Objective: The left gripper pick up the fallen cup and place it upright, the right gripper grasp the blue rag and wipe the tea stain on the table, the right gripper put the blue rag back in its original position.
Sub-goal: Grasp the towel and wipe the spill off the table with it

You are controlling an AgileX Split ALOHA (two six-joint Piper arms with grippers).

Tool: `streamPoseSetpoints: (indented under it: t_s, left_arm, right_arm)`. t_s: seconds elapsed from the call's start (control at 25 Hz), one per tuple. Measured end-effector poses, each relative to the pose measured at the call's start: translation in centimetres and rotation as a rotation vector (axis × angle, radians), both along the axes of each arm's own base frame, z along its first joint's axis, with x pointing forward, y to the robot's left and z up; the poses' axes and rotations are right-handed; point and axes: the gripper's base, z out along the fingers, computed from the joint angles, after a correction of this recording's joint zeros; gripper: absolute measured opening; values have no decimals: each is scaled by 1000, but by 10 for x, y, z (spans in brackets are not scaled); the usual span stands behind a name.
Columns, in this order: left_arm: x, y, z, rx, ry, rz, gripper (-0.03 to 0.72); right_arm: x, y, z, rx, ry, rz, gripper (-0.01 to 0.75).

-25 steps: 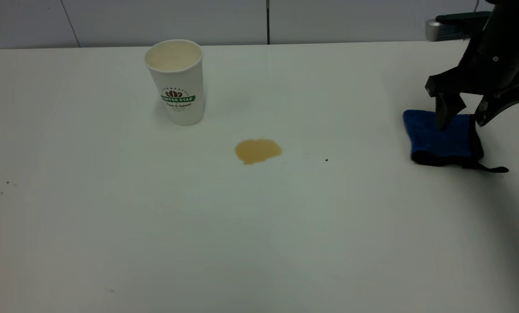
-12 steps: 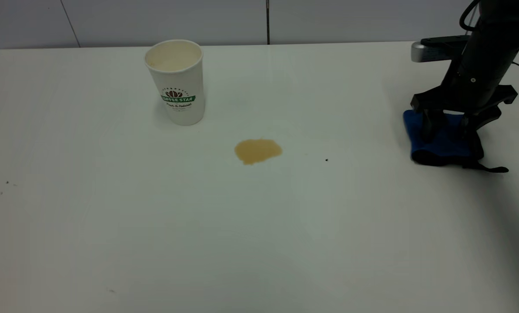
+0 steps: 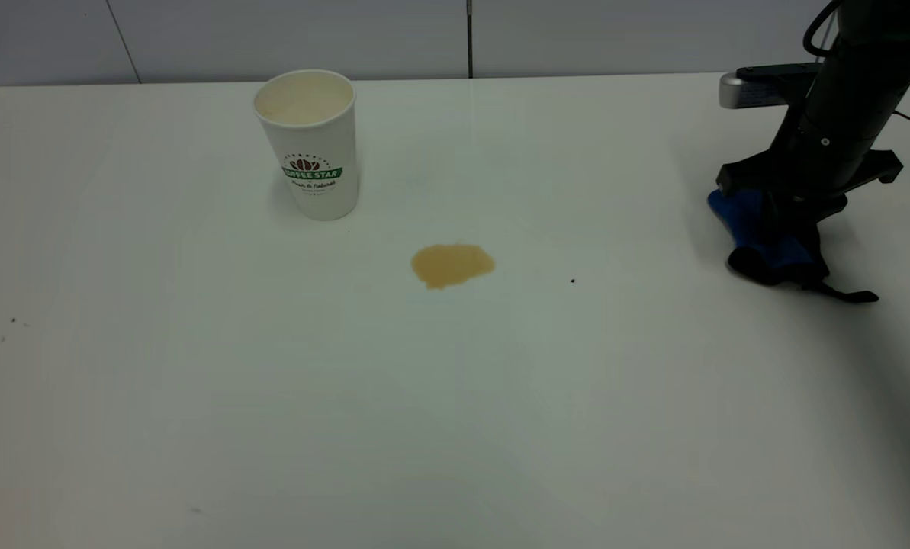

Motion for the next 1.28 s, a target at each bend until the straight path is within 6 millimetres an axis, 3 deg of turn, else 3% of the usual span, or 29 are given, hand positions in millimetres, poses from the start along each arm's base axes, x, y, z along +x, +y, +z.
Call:
streamPoseSetpoints:
  t_s: [0.12,0.2,0.6,0.8,1.0,1.28]
  left_arm:
    - [0,0,0,0,0,0,239]
    - [0,0,0,0,0,0,239]
    - [0,0,0,-1,0,1,239]
    - [0,0,0,-1,0,1,239]
    - [0,0,0,-1,0,1,239]
    - [0,0,0,-1,0,1,239]
  right_arm:
    - [0,11,0,-7,0,36,62]
    - [1,29,1,-4,-4,74,62]
    - [-14,175,9,57,-33,328,62]
    - [-16,227,22,85,-91,417,62]
    - [-8,244,19,96,-101,432,62]
    - [7,234,9,69,-57,382,62]
